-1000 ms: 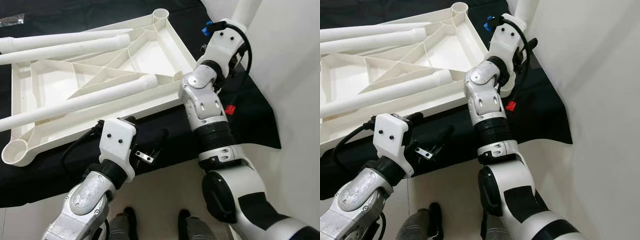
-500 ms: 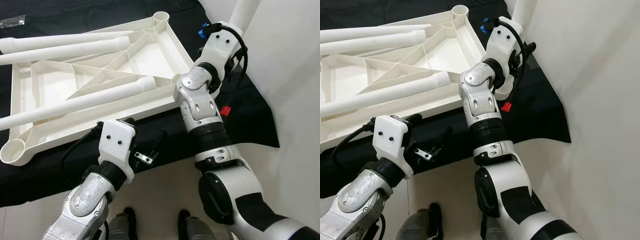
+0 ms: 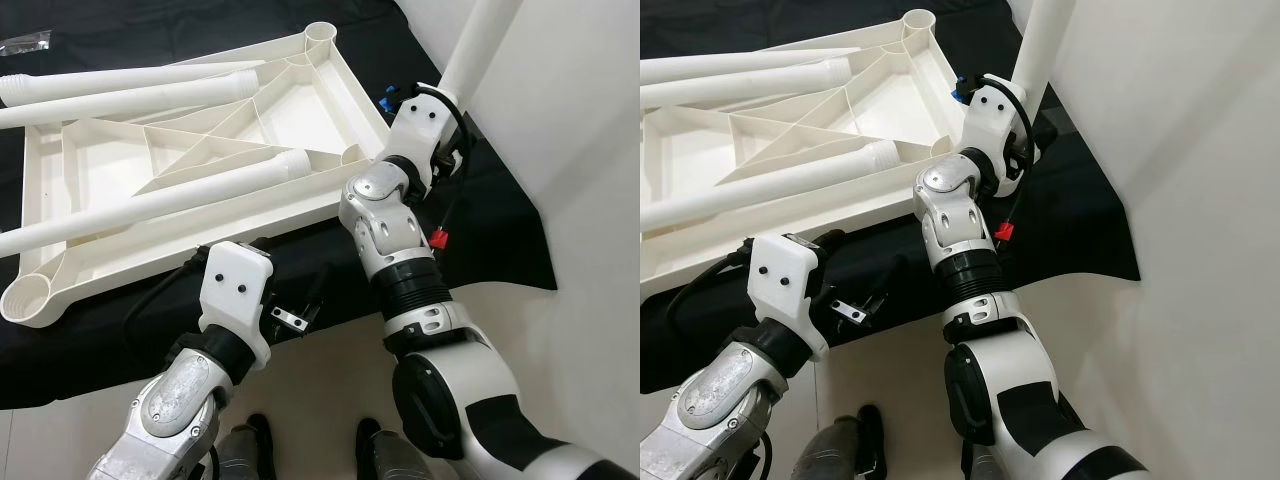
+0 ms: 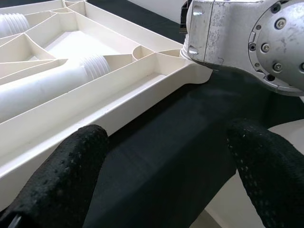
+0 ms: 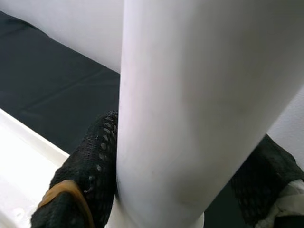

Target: Building children table

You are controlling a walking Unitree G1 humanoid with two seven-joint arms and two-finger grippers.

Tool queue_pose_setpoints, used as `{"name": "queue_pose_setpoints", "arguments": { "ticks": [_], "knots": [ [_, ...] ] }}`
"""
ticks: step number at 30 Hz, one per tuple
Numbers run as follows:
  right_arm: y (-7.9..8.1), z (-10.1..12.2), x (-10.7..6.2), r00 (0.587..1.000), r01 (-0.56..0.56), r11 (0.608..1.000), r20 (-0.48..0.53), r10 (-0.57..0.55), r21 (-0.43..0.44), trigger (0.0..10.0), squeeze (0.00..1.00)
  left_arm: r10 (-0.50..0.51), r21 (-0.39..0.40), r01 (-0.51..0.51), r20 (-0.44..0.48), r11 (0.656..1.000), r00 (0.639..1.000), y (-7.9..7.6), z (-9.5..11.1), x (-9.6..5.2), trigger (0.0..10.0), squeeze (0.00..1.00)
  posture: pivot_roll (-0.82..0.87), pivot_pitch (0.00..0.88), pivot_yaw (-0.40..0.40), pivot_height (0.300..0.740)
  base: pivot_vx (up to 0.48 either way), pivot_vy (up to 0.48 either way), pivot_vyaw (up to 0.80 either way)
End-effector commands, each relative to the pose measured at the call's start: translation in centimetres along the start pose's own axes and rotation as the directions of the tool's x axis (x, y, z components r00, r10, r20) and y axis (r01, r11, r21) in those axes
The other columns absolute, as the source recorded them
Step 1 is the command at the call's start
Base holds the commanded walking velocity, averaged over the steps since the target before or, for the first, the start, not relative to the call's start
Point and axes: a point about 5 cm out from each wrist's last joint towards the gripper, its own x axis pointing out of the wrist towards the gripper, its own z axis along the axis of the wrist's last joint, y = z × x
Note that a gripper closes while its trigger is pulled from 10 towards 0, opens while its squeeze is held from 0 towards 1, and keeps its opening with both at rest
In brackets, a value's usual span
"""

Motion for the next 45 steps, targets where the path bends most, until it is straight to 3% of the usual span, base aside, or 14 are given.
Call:
{"name": "queue_pose_setpoints", "arguments": {
  "ticks": [1,21,22,23,24,40,41,43,44,45],
  "knots": [
    [0.1,0.2,-0.2,1.000,-0.001,1.000,-0.004,0.002,0.027,10.0,0.00,-0.003,-0.005,0.003,-0.016,1.000,1.000,-0.1,-0.4,-0.2,10.0,0.00,0.13,0.313,-0.045,0.740,0.000,0.000,0.00],
    [1.0,1.7,-1.1,0.996,-0.087,0.993,0.042,0.084,0.081,10.0,0.00,-0.003,-0.008,0.003,-0.013,1.000,1.000,-0.2,-0.4,-0.1,10.0,0.00,0.13,0.311,-0.046,0.740,0.000,0.000,0.00],
    [0.9,1.8,-1.2,0.995,-0.093,0.992,0.042,0.090,0.087,10.0,0.84,-0.003,-0.007,0.003,-0.013,1.000,1.000,-0.2,-0.4,-0.1,10.0,0.00,0.13,0.311,-0.046,0.740,0.000,0.000,0.00],
    [0.9,1.8,-1.2,0.995,-0.096,0.991,0.042,0.092,0.090,10.0,0.84,-0.003,-0.006,0.003,-0.013,1.000,1.000,-0.2,-0.4,-0.1,10.0,0.00,0.13,0.311,-0.046,0.740,0.000,0.000,0.00],
    [0.9,1.8,-1.3,0.994,-0.102,0.990,0.041,0.099,0.094,10.0,1.00,-0.003,-0.007,0.003,-0.013,1.000,1.000,-0.2,-0.4,-0.1,10.0,0.00,0.13,0.311,-0.046,0.740,0.000,0.000,0.00],
    [-0.1,3.0,-1.0,0.989,-0.119,0.986,0.100,0.107,0.121,10.0,1.00,-0.005,-0.005,0.005,-0.009,1.000,1.000,-0.1,-0.5,0.1,10.0,0.00,0.12,0.300,-0.048,0.740,0.000,0.000,0.00],
    [-0.4,3.2,-0.9,0.988,-0.123,0.984,0.113,0.108,0.130,10.0,0.93,-0.006,-0.003,0.006,-0.010,1.000,1.000,0.0,-0.6,0.2,10.0,0.00,0.12,0.292,-0.046,0.740,0.000,0.000,0.00],
    [-0.6,3.2,-0.8,0.987,-0.122,0.983,0.120,0.106,0.137,10.0,0.93,-0.007,-0.002,0.007,-0.010,1.000,1.000,0.0,-0.7,0.3,10.0,0.00,0.12,0.289,-0.047,0.740,0.000,0.000,0.00],
    [-0.8,3.2,-0.8,0.987,-0.120,0.983,0.122,0.103,0.138,10.0,0.00,-0.007,-0.001,0.007,-0.009,1.000,1.000,0.0,-0.7,0.3,10.0,0.00,0.12,0.286,-0.047,0.740,0.000,0.000,0.00],
    [-1.0,3.2,-0.8,0.986,-0.123,0.983,0.126,0.105,0.140,10.0,0.00,-0.007,0.000,0.007,-0.007,1.000,1.000,0.0,-0.7,0.3,10.0,0.00,0.12,0.280,-0.047,0.740,0.000,0.000,0.00]
  ]
}}
